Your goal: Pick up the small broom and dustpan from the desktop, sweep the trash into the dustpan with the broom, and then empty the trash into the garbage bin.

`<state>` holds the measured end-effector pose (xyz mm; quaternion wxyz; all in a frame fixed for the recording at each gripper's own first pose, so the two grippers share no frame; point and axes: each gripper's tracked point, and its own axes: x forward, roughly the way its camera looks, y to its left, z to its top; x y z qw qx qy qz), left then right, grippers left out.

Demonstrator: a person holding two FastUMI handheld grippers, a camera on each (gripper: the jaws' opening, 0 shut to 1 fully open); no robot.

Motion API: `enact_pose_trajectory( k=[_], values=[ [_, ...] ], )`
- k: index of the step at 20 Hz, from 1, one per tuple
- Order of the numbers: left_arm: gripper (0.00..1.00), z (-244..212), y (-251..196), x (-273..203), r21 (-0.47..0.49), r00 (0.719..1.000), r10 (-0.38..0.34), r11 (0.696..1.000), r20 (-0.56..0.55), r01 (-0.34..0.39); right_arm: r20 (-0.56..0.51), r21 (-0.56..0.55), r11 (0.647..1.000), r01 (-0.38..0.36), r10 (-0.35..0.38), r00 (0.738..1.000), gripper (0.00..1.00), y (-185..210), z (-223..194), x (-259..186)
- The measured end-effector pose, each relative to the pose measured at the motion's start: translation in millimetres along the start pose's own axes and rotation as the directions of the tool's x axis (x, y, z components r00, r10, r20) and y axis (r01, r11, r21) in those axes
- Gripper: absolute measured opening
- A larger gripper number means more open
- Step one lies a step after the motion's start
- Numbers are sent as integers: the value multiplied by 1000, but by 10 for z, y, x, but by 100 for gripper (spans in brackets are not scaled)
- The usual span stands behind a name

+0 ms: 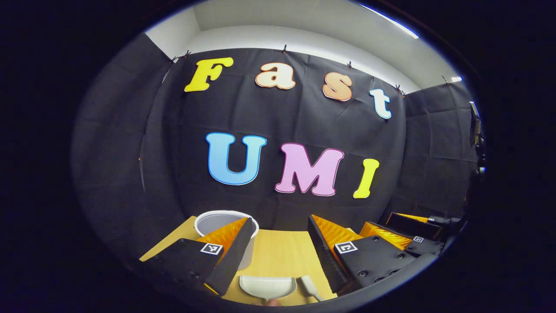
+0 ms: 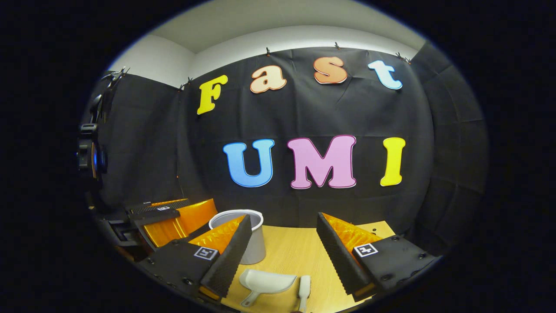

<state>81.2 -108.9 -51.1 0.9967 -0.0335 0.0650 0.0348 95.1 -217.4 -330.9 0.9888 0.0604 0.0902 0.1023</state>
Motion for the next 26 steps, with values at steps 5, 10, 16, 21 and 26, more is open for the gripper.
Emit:
enact_pose_trajectory(
  k=[5, 10, 16, 21, 26],
  values=[
    [76, -64, -10, -45, -33, 1000, -5, 999, -18, 4, -7, 10, 1000, 18, -18, 1000, 97, -11, -6, 6],
    [76, -58, 29, -85, -23, 1000, 9, 1000, 0, -9, -22, -5, 1000, 17, -17, 1000, 97, -11, -48, 12],
    [76, -168, 32, -70, -11, 1000, 16, 1000, -12, -17, -34, -12, 997, 75, -75, 997, 97, -132, -120, -44],
    [76, -250, 92, -81, 3, 999, 49, 999, -9, -49, -42, -54, 993, 106, -109, 993, 98, -220, -179, -58],
    [76, -383, 58, -52, 15, 999, 43, 999, -30, -42, -37, -65, 993, 94, -96, 995, 98, -172, -220, -24]
  ],
)
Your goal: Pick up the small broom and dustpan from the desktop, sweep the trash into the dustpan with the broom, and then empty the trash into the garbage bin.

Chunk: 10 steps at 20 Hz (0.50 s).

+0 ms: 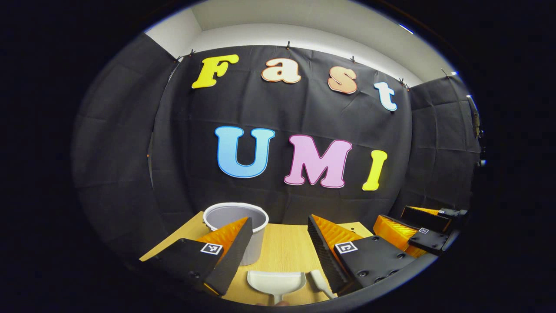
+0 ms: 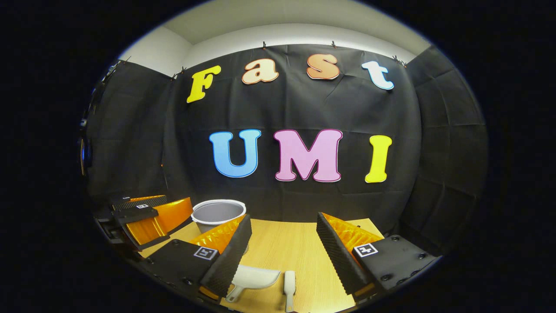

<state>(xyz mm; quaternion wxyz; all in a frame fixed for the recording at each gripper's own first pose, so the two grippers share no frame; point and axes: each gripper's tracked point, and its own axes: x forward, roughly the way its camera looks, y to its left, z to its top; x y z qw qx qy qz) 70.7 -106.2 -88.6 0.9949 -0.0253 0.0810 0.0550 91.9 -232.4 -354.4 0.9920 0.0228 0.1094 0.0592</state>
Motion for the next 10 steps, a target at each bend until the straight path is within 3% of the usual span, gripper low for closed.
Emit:
enact_pose_trajectory(
  k=[10],
  values=[
    [76, 145, 52, 116, 29, 998, 12, 999, 56, -14, 63, -27, 1000, -5, 7, 998, 98, -88, 78, 132]
  ],
)
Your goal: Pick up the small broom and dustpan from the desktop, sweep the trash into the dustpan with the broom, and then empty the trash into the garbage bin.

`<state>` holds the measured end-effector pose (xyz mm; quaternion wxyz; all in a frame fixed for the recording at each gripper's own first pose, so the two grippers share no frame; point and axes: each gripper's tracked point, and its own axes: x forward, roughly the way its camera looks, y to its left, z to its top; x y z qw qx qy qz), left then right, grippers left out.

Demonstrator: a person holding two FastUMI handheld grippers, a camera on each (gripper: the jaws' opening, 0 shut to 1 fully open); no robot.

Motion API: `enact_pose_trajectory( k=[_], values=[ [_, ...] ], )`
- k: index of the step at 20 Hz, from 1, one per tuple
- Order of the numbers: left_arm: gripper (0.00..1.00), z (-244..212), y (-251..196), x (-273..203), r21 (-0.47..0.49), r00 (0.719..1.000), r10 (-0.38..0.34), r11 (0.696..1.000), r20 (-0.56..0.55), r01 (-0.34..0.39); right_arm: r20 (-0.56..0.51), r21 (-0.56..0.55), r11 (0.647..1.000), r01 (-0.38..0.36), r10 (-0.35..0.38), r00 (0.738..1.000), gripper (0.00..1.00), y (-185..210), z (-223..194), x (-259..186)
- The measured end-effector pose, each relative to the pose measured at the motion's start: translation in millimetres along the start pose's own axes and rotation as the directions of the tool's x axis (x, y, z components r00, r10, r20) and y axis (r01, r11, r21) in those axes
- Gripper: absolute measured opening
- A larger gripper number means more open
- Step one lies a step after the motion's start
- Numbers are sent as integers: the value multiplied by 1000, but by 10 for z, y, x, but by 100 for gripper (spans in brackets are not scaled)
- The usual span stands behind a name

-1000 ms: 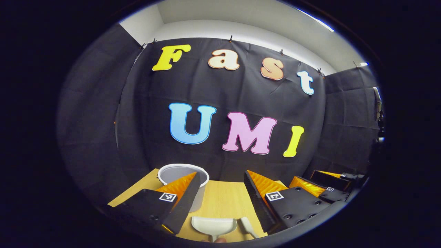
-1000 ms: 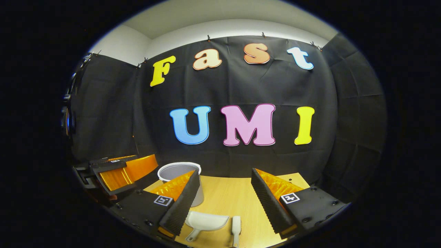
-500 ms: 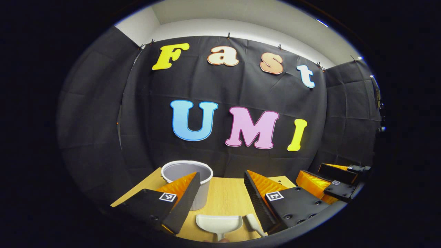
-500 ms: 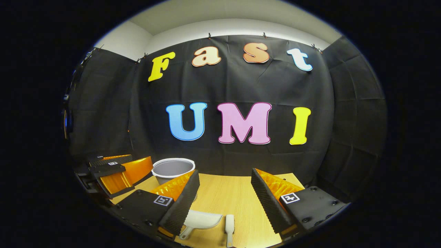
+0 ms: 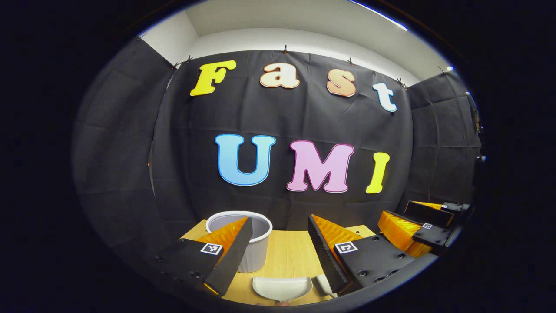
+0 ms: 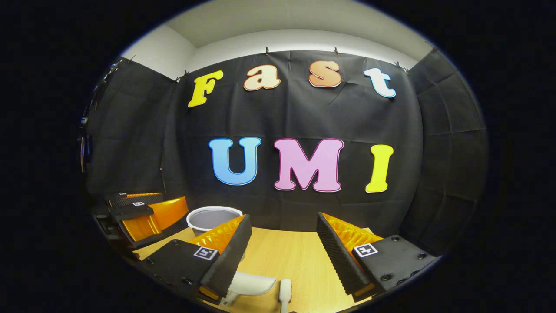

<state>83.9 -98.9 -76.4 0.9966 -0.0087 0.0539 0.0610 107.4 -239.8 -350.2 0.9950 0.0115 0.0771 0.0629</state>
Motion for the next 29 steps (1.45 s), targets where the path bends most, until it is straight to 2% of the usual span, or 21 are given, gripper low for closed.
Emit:
enact_pose_trajectory(
  k=[9, 13, 21, 28, 29],
  values=[
    [76, -43, -83, 119, -93, 999, 34, 995, -26, -37, -3, 12, 998, -60, 60, 998, 98, -183, -110, 38],
    [76, 46, -101, 157, -70, 998, 57, 996, 11, -56, -5, 49, 995, -85, 86, 996, 98, -231, -91, 77],
    [76, -35, 24, 110, -78, 1000, 11, 997, -8, -12, -17, 37, 997, -65, 65, 998, 98, -53, -145, 48],
    [76, -92, 169, 178, -25, 999, -41, 999, 30, 41, -6, 30, 999, -39, 39, 999, 98, 211, -193, 146],
    [76, -118, 186, 189, -30, 999, -41, 999, 25, 41, -11, 32, 999, -42, 43, 999, 86, 257, -199, 159]
  ],
)
